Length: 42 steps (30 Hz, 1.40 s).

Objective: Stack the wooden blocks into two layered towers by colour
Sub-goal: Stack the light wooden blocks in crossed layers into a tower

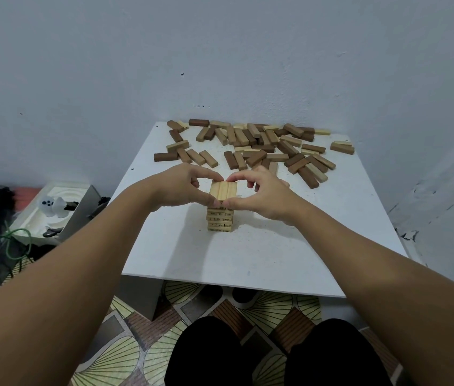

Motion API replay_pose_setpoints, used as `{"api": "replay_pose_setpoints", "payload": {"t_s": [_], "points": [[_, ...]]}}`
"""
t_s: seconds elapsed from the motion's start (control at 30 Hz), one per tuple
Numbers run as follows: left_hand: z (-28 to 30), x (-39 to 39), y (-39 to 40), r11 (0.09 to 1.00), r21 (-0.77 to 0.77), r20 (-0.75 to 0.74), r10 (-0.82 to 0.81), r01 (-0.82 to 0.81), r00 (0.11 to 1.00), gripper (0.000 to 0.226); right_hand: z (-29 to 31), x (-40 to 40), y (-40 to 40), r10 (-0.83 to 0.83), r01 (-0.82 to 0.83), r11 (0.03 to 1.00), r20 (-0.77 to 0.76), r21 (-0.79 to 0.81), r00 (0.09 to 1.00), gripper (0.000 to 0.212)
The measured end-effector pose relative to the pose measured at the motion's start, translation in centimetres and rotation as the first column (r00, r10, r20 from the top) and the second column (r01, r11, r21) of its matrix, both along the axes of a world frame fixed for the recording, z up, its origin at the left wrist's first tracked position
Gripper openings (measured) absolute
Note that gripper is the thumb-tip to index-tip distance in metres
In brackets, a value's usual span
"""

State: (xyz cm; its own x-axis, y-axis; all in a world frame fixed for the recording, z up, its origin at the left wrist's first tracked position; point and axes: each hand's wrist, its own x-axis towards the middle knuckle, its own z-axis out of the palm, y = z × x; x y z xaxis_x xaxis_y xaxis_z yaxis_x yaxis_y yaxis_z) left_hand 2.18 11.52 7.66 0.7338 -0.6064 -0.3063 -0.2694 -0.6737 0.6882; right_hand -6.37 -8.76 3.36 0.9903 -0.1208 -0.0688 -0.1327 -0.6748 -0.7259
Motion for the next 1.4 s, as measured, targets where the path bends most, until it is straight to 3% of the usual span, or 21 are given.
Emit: {"api": "replay_pose_setpoints", "payload": {"t_s": [0.5, 0.73, 1.17, 1.4], "points": [[-1.6, 0.9, 1.0, 0.993, -0.086, -0.034, 0.079, -0.082, 0.996, 0.071, -0.6, -0.3, -0.2, 0.014, -0.013, 0.999, -0.034, 0.033, 0.999, 0.073], [-1.9, 1.4, 0.8, 0.991, -0.106, -0.051, 0.081, -0.086, 0.995, 0.060, -1.1, -0.1, -0.3, 0.011, -0.010, 0.998, -0.016, 0.055, 1.000, 0.058], [-2.2, 1.9, 1.0, 0.990, -0.117, -0.069, 0.065, -0.073, 0.996, 0.059, -1.5, 0.2, -0.4, 0.003, -0.003, 0.999, -0.007, 0.044, 1.000, 0.068], [-2.2, 1.8, 1.0, 0.992, -0.106, -0.068, 0.065, -0.072, 0.996, 0.058, -1.6, 0.2, -0.5, 0.010, -0.009, 0.999, -0.013, 0.044, 1.000, 0.064]]}}
